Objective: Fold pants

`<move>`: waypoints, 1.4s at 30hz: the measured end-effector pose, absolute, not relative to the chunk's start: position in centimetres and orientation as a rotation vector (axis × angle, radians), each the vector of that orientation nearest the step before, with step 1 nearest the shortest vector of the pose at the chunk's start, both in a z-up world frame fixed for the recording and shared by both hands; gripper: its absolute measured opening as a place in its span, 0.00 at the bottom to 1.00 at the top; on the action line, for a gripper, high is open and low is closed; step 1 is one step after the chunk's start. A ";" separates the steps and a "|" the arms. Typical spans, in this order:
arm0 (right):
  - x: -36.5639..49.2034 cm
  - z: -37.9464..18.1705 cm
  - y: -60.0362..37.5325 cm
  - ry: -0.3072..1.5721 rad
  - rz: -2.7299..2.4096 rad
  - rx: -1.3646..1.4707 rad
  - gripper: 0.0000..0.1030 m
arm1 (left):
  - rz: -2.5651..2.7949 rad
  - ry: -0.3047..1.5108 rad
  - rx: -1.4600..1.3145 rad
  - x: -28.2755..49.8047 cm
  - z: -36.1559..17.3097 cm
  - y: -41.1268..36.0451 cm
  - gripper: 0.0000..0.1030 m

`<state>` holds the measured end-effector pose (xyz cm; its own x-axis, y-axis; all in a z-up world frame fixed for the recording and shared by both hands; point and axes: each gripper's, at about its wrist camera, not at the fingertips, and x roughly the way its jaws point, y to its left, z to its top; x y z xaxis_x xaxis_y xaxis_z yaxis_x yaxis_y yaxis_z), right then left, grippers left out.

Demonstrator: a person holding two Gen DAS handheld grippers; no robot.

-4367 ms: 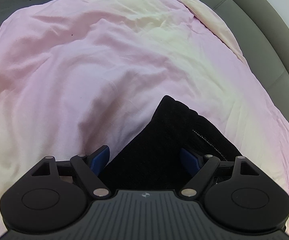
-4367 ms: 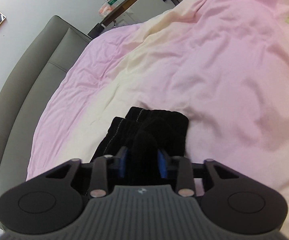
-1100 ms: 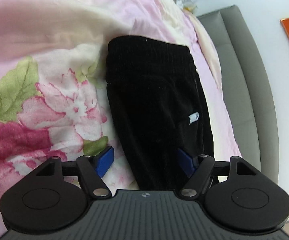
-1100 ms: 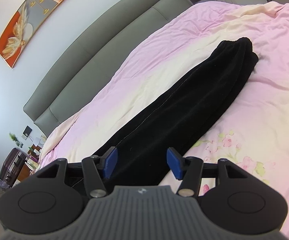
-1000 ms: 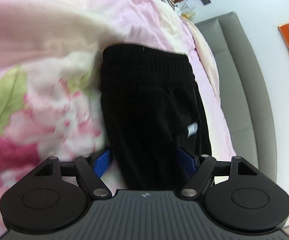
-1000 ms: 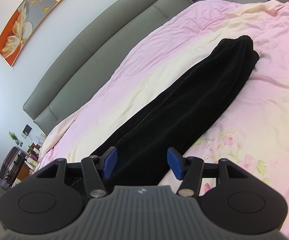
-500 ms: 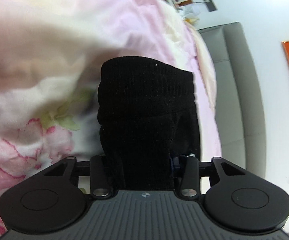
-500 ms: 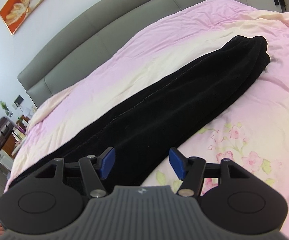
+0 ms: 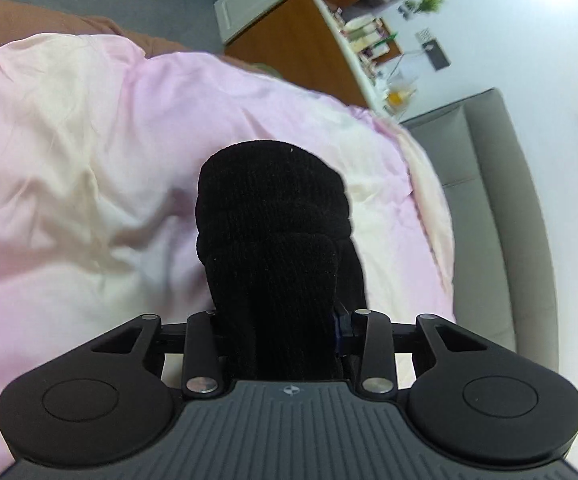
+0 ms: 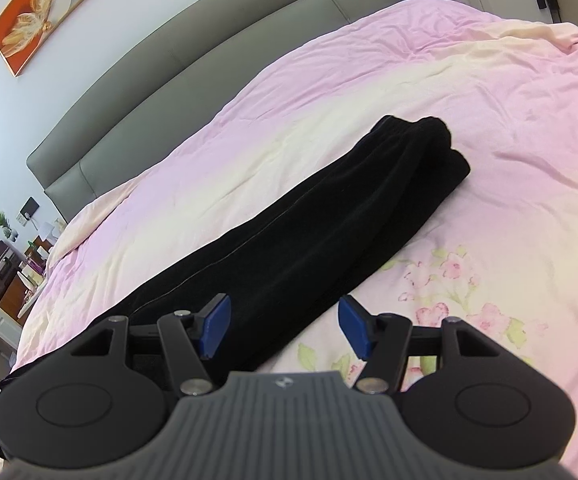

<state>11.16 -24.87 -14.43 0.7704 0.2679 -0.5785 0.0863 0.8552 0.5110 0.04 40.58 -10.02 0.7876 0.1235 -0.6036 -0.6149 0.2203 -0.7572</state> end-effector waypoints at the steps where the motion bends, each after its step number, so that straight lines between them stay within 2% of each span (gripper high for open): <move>1: 11.4 -14.5 -24.9 0.696 0.104 0.550 0.56 | 0.524 0.519 -1.242 0.6 -10.7 41.1 0.43; 4: 12.5 -14.7 -24.7 0.709 0.109 0.555 0.56 | 0.582 0.579 -1.293 0.7 -13.8 41.3 0.48; 6: 13.2 -15.2 -24.2 0.726 0.118 0.548 0.56 | 0.609 0.554 -1.344 0.4 -15.0 41.3 0.52; 9: 14.0 -16.2 -23.1 0.771 0.127 0.517 0.55 | 0.615 0.559 -1.333 0.6 -14.3 41.3 0.54; 11: 14.4 -15.8 -23.2 0.737 0.066 0.483 0.54 | 0.611 0.559 -1.320 0.8 -14.1 41.2 0.55; 16: 17.1 -15.6 -28.6 0.605 -0.126 0.616 0.54 | 0.605 0.553 -1.333 0.4 -14.5 41.3 0.56; 22: 22.3 -18.8 -34.0 0.633 -0.209 0.811 0.49 | 0.601 0.567 -1.292 1.2 -14.4 41.1 0.61; 23: 23.4 -19.6 -34.7 0.660 -0.189 0.864 0.41 | 0.599 0.571 -1.287 1.2 -14.4 41.1 0.62; 24: 24.4 -20.3 -35.1 0.697 -0.180 0.899 0.16 | 0.596 0.577 -1.279 1.4 -14.4 41.1 0.62; 25: 25.2 -20.5 -35.3 0.724 -0.192 0.898 0.04 | 0.594 0.582 -1.270 1.5 -14.4 41.0 0.62; 27: 26.0 -19.5 -34.7 0.717 -0.193 0.837 0.03 | 0.591 0.588 -1.257 1.6 -14.3 40.8 0.63; 31: 24.2 -15.2 -35.1 0.410 0.000 0.844 0.02 | 0.590 0.581 -1.241 1.8 -14.1 40.7 0.64; 32: 24.1 -14.7 -35.3 0.392 -0.009 0.818 0.02 | 0.589 0.583 -1.239 1.9 -14.2 40.7 0.64; 34: 24.6 -15.7 -36.0 0.452 -0.059 0.814 0.02 | 0.584 0.592 -1.236 2.1 -14.4 40.6 0.64; 38: 26.0 -21.0 -36.8 0.705 -0.173 0.821 0.03 | 0.574 0.595 -1.239 2.2 -14.6 40.6 0.64; 42: 25.2 -22.1 -37.8 0.688 -0.162 0.927 0.05 | 0.572 0.593 -1.248 2.1 -14.6 40.7 0.64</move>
